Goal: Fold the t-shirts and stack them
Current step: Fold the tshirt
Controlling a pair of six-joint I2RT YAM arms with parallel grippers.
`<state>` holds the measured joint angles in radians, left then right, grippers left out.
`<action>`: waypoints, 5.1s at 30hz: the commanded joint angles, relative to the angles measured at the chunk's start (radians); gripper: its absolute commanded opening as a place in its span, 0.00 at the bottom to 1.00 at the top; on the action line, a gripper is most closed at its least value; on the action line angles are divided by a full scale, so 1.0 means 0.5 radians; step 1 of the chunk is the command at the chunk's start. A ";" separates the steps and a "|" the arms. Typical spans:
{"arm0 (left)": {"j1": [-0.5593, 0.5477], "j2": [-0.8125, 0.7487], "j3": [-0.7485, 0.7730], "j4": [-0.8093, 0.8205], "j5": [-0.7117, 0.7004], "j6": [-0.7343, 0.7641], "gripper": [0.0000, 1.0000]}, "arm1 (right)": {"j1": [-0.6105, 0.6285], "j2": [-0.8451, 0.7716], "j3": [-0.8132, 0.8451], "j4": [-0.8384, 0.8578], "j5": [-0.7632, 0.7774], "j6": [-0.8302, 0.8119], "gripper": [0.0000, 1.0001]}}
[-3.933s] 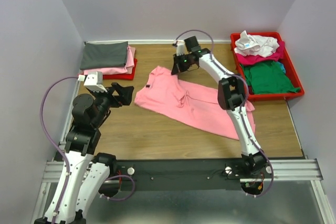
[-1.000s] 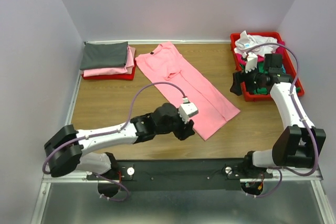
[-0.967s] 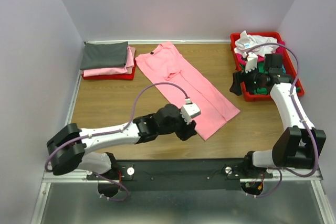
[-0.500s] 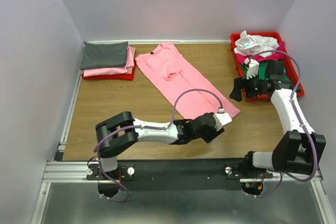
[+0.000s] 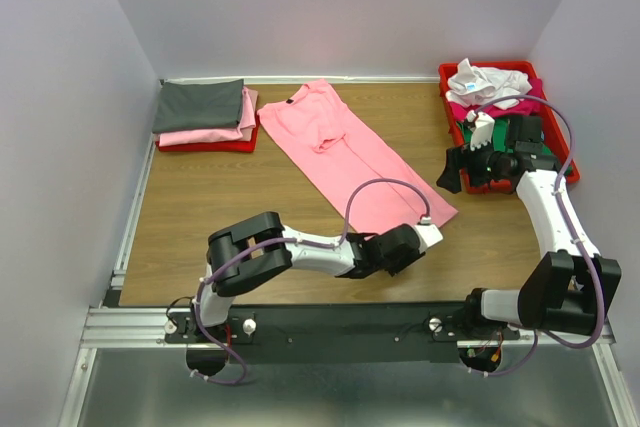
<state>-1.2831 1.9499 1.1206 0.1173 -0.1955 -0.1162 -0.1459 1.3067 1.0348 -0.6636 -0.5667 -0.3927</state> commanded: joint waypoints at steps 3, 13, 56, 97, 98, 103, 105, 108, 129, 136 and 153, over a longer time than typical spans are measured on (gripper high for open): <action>-0.032 0.159 0.121 -0.232 -0.241 -0.062 0.27 | -0.018 -0.043 -0.023 -0.001 -0.051 0.015 0.98; -0.179 -0.114 -0.234 -0.302 -0.067 -0.074 0.00 | -0.021 -0.040 0.011 -0.317 -0.060 -0.600 0.98; 1.728 -1.161 -0.646 -0.072 0.584 -1.464 0.74 | 0.402 1.070 0.608 0.319 -0.551 0.189 0.87; 2.213 0.524 0.980 -0.624 0.863 -0.903 0.24 | 0.654 2.673 2.281 0.545 -0.250 1.463 0.00; 2.219 0.579 1.065 -0.649 0.888 -0.903 0.22 | 0.648 2.697 2.345 0.548 -0.241 1.503 0.00; 2.235 0.717 1.360 -0.731 0.916 -0.930 0.19 | 0.614 2.768 2.544 0.551 -0.107 1.611 0.00; 2.241 0.809 1.544 -0.789 0.925 -0.949 0.19 | 0.577 2.795 2.612 0.566 -0.069 1.644 0.00; 2.253 0.968 1.911 -0.872 0.995 -0.964 0.20 | 0.534 2.853 2.744 0.609 0.041 1.721 0.00; 2.171 -0.131 1.153 -0.460 0.717 0.026 0.51 | 0.470 2.100 2.037 0.692 0.057 0.986 1.00; 2.121 -1.105 0.180 -0.004 1.709 0.171 0.98 | 0.445 0.806 0.758 0.503 -0.488 -0.709 1.00; -0.084 -1.222 -0.425 -0.873 0.078 -0.182 0.71 | 0.424 -0.076 -0.278 -1.394 -0.591 -2.826 0.91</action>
<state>-1.2518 1.2747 0.9016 -0.2569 0.0685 -0.1158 0.0689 1.2968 0.9108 -1.2755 -0.8257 -1.7542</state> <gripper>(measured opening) 0.708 0.918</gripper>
